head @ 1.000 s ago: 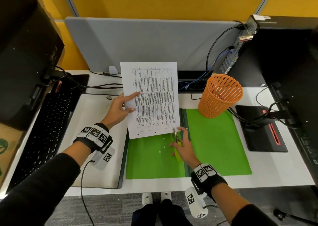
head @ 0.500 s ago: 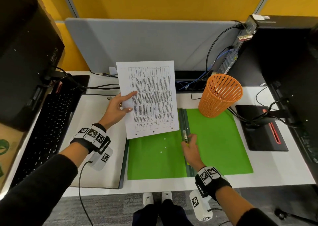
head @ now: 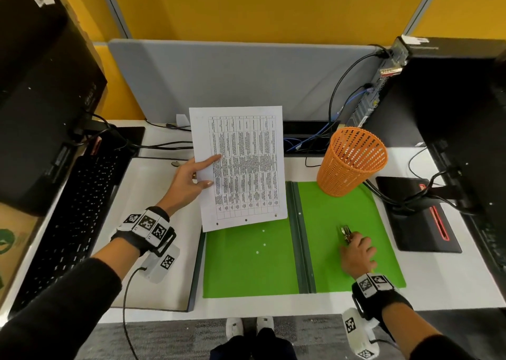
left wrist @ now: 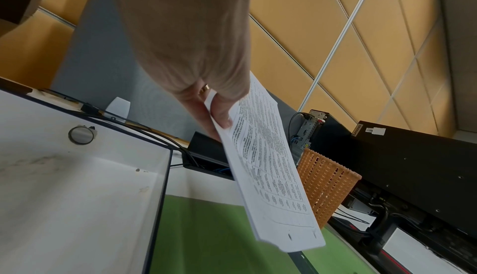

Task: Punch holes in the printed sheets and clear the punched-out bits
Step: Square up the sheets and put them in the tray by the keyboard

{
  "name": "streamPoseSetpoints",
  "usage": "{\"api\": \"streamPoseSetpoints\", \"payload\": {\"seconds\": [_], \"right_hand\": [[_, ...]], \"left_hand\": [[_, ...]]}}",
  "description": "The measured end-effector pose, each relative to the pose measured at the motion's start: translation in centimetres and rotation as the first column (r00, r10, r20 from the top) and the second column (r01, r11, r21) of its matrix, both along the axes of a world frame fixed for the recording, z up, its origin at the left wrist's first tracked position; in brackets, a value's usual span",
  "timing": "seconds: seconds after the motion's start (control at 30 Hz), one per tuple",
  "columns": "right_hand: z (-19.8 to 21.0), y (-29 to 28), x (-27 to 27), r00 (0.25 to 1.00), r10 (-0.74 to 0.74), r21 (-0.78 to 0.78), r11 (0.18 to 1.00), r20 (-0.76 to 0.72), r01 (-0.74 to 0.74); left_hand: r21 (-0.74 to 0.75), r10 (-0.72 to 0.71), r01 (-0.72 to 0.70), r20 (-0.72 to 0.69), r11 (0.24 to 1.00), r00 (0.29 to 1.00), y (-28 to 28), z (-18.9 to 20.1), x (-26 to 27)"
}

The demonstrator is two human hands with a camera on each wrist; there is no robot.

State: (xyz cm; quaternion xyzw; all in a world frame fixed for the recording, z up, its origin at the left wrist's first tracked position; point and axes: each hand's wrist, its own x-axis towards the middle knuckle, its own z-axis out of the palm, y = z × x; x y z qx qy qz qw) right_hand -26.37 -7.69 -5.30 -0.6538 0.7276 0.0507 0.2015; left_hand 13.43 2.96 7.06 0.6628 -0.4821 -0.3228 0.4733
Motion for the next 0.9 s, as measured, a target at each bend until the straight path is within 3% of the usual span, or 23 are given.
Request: {"api": "streamPoseSetpoints", "payload": {"seconds": [0.13, 0.2, 0.23, 0.3, 0.33, 0.43, 0.5, 0.63, 0.73, 0.9], "right_hand": [[1.1, -0.5, 1.2, 1.000, -0.019, 0.020, 1.000, -0.005, 0.019], [2.9, -1.3, 3.6, 0.983, 0.034, -0.141, 0.990, 0.180, -0.008], [4.1, -1.7, 5.0, 0.916, 0.104, -0.208, 0.978, 0.388, -0.023], [7.5, -2.6, 8.2, 0.641, 0.154, -0.147, 0.987, 0.752, -0.065], [9.2, -3.0, 9.5, 0.523, 0.131, -0.080, 0.990, 0.842, -0.120], [13.4, -4.5, 12.9, 0.367, 0.101, -0.002, 0.966, 0.925, -0.259], [14.6, -5.2, 14.3, 0.280, 0.132, -0.064, 0.969, 0.951, -0.238], [14.3, -5.1, 15.8, 0.275, 0.298, -0.267, 0.953, 0.914, -0.142], [12.6, -4.1, 16.2, 0.356, 0.332, -0.311, 0.943, 0.874, -0.117], [8.2, -2.2, 15.2, 0.478, 0.308, -0.261, 0.951, 0.823, -0.164]], "left_hand": [[-0.008, -0.005, 0.005, -0.011, 1.000, 1.000, -0.1, 0.2, -0.1], [-0.006, -0.017, 0.017, -0.017, 1.000, 1.000, -0.2, 0.5, -0.2], [-0.003, -0.025, 0.025, -0.020, 1.000, 0.999, -0.3, 0.7, -0.3], [0.000, -0.045, 0.045, -0.022, 0.999, 0.999, -0.5, 1.2, -0.4], [-0.006, -0.054, 0.054, -0.022, 0.999, 0.998, -0.7, 1.4, -0.5], [-0.032, -0.058, 0.057, -0.029, 0.998, 0.998, -1.3, 1.7, -0.5], [-0.068, -0.038, 0.036, -0.024, 0.997, 0.999, -1.6, 1.7, -0.7], [-0.175, -0.003, 0.020, 0.095, 0.984, 0.996, -1.5, 1.2, -1.8], [-0.180, 0.055, -0.034, 0.111, 0.983, 0.992, -1.0, -0.7, -2.9], [-0.054, 0.050, -0.046, 0.074, 0.997, 0.996, 0.4, -4.2, -4.5]]}}
